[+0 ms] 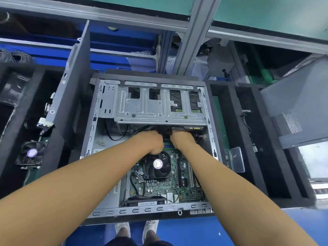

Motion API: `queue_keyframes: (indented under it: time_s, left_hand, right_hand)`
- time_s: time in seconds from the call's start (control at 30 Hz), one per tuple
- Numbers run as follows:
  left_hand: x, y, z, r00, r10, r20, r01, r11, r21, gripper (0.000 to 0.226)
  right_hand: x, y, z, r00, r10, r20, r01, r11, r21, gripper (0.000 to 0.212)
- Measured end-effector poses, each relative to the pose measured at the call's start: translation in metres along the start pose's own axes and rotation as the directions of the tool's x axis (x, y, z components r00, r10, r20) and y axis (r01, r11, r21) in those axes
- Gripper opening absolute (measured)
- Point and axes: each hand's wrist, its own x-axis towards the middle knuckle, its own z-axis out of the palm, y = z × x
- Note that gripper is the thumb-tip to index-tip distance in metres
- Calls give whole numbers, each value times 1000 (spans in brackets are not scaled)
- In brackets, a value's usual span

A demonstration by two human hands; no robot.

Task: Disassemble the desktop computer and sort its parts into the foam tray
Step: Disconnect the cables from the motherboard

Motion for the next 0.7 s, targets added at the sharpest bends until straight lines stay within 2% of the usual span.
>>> queue_keyframes:
  time_s: [0.07, 0.27, 0.37, 0.43, 0.5, 0.63, 0.7]
  left_hand:
    - [0, 2, 0, 999, -6, 37, 6, 1000, 6, 45]
    - [-3, -1, -2, 997, -12, 70, 14, 1000, -26, 59]
    - [-3, -1, -4, 997, -7, 79, 9, 1000, -24, 61]
    - [-3, 0, -5, 996, -9, 92, 11, 1000, -23, 61]
    - [-3, 0, -6, 995, -21, 97, 22, 1000, -6, 60]
    - [-2, 2, -5, 994, -28, 107, 30, 999, -11, 59]
    - [-3, 2, -7, 994, -30, 106, 31, 999, -11, 59]
  right_hand:
    - [0, -1, 2, 1000, -3, -3, 3, 1000, -15, 31]
    - [9, -1, -3, 990, 49, 135, -45, 999, -30, 37]
    - [6, -1, 4, 1000, 5, 30, -6, 1000, 12, 31]
    - [2, 0, 8, 997, -32, -77, 29, 999, -38, 23]
    - [4, 1, 10, 989, -77, -124, 66, 994, -93, 23]
    - [9, 1, 6, 998, -45, -34, 42, 995, -90, 25]
    - [8, 0, 9, 996, -61, -62, 54, 993, -106, 25]
